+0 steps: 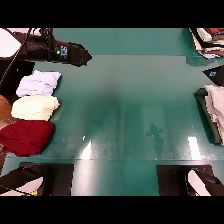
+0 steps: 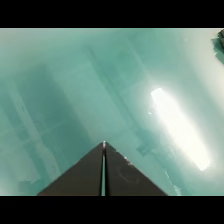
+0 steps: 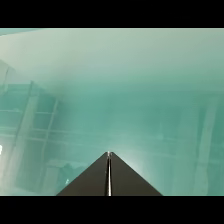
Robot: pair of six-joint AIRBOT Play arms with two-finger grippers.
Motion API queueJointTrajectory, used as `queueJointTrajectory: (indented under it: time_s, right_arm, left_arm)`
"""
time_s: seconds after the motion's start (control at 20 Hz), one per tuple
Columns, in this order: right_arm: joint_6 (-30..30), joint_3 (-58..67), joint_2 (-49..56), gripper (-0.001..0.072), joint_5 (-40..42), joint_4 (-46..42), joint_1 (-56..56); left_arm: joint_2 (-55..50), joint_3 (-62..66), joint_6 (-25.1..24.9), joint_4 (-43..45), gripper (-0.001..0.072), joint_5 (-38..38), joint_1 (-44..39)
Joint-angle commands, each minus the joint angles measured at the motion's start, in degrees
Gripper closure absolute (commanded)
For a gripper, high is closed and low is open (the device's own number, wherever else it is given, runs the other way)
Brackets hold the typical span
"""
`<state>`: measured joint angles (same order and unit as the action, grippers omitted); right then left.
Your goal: Fold the shirts.
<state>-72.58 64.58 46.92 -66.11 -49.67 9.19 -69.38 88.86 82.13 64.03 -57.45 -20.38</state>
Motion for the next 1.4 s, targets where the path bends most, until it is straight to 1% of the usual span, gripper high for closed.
queueJointTrajectory:
  time_s: [0.0, 0.45, 0.55, 0.6, 0.65, 0.7, 0.75, 0.8, 0.85, 0.9, 1.05, 1.15, 1.35]
  right_arm:
    - [0.00, 0.07, -0.04, 0.0693, -0.02, 0.04, -0.13]
    - [-0.02, 0.07, -0.04, 0.0694, -0.11, 0.09, -0.13]
    - [-0.02, 0.07, -0.04, 0.0694, -0.11, 0.09, -0.13]
    - [-0.02, 0.07, -0.04, 0.0694, -0.11, 0.09, -0.13]
    - [-0.02, 0.07, -0.04, 0.0694, -0.13, 0.09, -0.13]
    - [-0.02, 0.07, -0.04, 0.0693, -0.20, 0.09, -0.13]
    - [-0.04, 0.07, -0.04, 0.0694, -0.33, 0.11, -0.13]
    - [-0.04, 0.07, -0.04, 0.0693, -0.35, 0.11, -0.13]
    - [-0.04, 0.07, -0.04, 0.0694, -0.37, 0.11, -0.13]
    - [-0.04, 0.07, -0.04, 0.0693, -0.46, 0.13, -0.13]
    - [-0.04, 0.07, -0.04, 0.0693, -0.96, 0.15, -0.13]
    - [-0.04, 0.07, -0.04, 0.0694, -0.94, 0.15, -0.13]
    - [-0.04, 0.07, -0.04, 0.0693, -1.07, 0.15, -0.13]
  left_arm:
    - [0.04, 0.07, 0.00, 0.02, 0.0681, 0.02, -0.04]
    - [0.04, 0.07, 0.00, 0.00, 0.0681, 0.02, -0.04]
    - [0.04, 0.07, 0.83, -1.14, 0.0681, 0.59, -0.04]
    - [0.00, 0.04, -0.24, -0.68, 0.0681, 2.03, -0.04]
    - [-0.04, 0.04, -2.03, 2.25, 0.0677, 3.63, -0.04]
    - [-0.07, 0.04, -1.81, 8.66, 0.0439, 4.39, -0.04]
    - [-0.39, 0.02, 1.88, 16.52, 0.0178, 4.79, 0.13]
    - [-0.87, -0.13, 7.13, 24.50, 0.0154, 4.52, 0.87]
    - [-2.08, -0.15, 10.86, 31.45, 0.0154, 3.43, 2.56]
    - [-3.45, -0.39, 12.74, 34.86, 0.0154, 2.64, 4.92]
    - [-8.11, -3.74, 13.90, 35.32, 0.0153, 2.43, 13.97]
    - [-11.76, -6.84, 13.90, 35.28, 0.0153, 4.04, 19.04]
    - [-20.46, -8.39, 13.90, 34.32, 0.0153, 4.98, 26.12]
